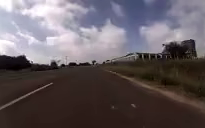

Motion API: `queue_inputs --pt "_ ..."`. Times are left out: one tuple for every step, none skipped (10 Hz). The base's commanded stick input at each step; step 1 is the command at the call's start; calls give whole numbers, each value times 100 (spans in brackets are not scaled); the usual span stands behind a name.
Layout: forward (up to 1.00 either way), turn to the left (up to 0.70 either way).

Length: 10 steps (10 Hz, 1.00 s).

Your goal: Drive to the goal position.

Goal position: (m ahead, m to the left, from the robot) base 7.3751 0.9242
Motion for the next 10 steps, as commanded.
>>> queue_inputs --pt "70 0" --pt "70 0" --pt "70 0" --pt "70 0" --pt "70 0" --pt "70 0" --pt "85 0" --pt "85 0" --pt "85 0" --pt "85 0"
